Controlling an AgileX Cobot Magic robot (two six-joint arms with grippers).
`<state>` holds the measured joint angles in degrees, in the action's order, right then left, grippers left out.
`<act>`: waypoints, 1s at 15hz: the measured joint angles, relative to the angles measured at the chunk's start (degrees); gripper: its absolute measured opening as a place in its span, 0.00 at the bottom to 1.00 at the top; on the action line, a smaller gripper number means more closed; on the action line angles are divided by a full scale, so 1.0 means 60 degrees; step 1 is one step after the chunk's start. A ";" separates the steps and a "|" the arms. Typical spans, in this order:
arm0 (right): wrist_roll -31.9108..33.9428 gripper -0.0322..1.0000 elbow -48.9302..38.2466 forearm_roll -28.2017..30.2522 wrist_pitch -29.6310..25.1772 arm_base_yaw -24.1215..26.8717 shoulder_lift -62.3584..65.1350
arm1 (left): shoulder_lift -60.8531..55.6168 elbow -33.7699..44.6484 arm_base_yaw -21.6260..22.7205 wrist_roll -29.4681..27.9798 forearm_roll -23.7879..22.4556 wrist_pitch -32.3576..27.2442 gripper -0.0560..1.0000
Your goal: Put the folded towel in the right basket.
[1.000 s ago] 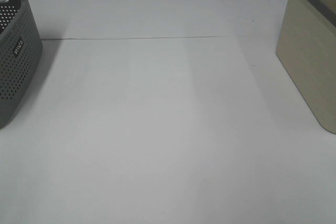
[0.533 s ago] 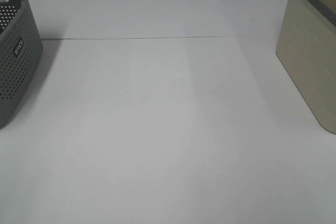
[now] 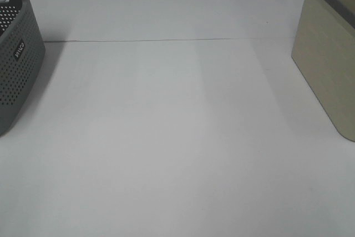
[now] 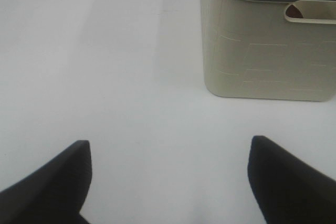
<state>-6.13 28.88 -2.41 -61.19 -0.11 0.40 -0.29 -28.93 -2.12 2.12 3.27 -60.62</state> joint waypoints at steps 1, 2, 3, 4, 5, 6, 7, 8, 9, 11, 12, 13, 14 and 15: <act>0.0000 0.77 0.0000 -0.0019 0.0000 0.0000 0.0000 | 0.0000 0.0000 0.0000 0.0000 0.0000 0.0000 0.88; 0.0000 0.77 0.0000 -0.0019 0.0000 0.0000 0.0000 | 0.0000 0.0000 0.0000 0.0000 0.0000 0.0000 0.88; 0.0000 0.77 0.0000 -0.0019 0.0000 0.0000 0.0000 | 0.0000 0.0000 0.0000 0.0000 0.0000 0.0000 0.88; 0.0000 0.77 0.0000 -0.0019 0.0000 0.0000 0.0000 | 0.0000 0.0000 0.0000 0.0000 0.0000 0.0000 0.88; 0.0000 0.77 0.0000 -0.0019 0.0000 0.0000 0.0000 | 0.0000 0.0000 0.0000 0.0000 0.0000 0.0000 0.88; 0.0000 0.77 0.0000 -0.0019 0.0010 0.0000 0.0000 | 0.0000 0.0000 0.0000 0.0000 0.0000 0.0000 0.88; 0.0000 0.77 0.0000 -0.0019 0.0010 0.0000 0.0000 | 0.0000 0.0000 0.0000 0.0000 0.0000 0.0000 0.88; 0.0000 0.77 0.0000 -0.0019 0.0010 0.0000 0.0000 | 0.0000 0.0000 0.0000 0.0000 0.0000 0.0000 0.88; 0.0000 0.77 0.0000 -0.0019 0.0010 0.0000 0.0000 | 0.0000 0.0000 0.0000 0.0000 0.0000 0.0000 0.88; 0.0000 0.77 0.0000 -0.0019 0.0010 0.0000 0.0000 | 0.0000 0.0000 0.0000 0.0000 0.0000 0.0000 0.88; 0.0000 0.77 0.0000 -0.0019 0.0010 0.0000 0.0000 | 0.0000 0.0000 0.0000 0.0000 0.0000 0.0000 0.88; 0.0000 0.77 0.0000 -0.0019 0.0010 0.0000 0.0000 | 0.0000 0.0000 0.0000 0.0000 0.0000 0.0000 0.88; 0.0000 0.77 0.0000 -0.0019 0.0010 0.0000 0.0000 | 0.0000 0.0000 0.0000 0.0000 0.0000 0.0000 0.88; 0.0000 0.77 0.0000 -0.0019 0.0010 0.0000 0.0000 | 0.0000 0.0000 0.0000 0.0000 0.0000 0.0000 0.88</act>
